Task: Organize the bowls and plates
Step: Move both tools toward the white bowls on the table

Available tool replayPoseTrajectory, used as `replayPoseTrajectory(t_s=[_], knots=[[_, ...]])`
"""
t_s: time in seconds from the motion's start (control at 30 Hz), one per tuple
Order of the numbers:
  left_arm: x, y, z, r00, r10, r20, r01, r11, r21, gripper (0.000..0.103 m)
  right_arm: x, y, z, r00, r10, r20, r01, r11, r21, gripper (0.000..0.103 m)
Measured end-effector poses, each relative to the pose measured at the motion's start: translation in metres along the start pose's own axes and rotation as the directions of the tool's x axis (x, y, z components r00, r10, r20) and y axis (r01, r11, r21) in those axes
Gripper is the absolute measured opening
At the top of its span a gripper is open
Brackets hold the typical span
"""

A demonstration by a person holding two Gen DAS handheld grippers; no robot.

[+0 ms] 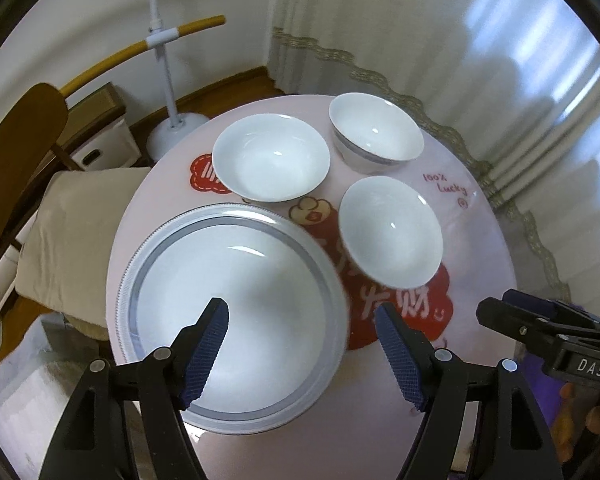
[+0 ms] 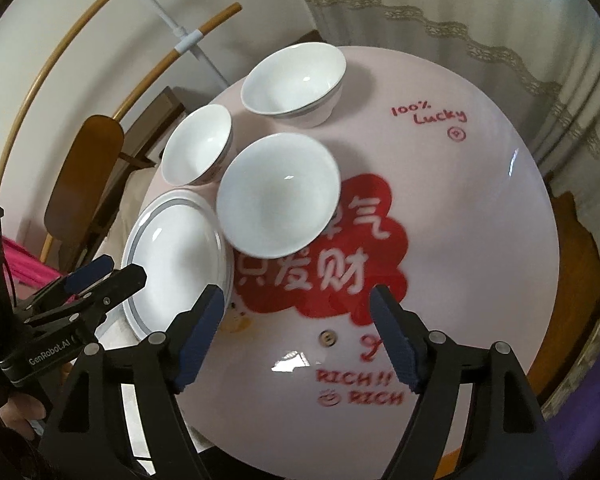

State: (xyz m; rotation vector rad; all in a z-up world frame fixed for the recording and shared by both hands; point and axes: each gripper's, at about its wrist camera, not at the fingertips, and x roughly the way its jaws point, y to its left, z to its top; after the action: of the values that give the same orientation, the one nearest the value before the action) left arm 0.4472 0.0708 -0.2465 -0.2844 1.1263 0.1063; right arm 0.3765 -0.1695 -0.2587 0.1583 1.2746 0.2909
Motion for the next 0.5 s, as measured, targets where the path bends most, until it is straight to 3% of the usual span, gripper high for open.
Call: replayPoseTrajectory(t_s=[0.3,0.5], knots=[[0.03,-0.05,0.012,0.999,0.045,-0.022,-0.048,0.985,-0.168,0.071,0.011,-0.049,0.043,0.995,0.058,-0.079,-0.067,0.991,-0.112,0.077],[0.05,-0.061,0.027,0.994,0.106,-0.026,-0.109,0.978,-0.178,0.071,0.033,-0.058,0.059,0.988,0.088,-0.126,-0.105,0.985,-0.139,0.077]])
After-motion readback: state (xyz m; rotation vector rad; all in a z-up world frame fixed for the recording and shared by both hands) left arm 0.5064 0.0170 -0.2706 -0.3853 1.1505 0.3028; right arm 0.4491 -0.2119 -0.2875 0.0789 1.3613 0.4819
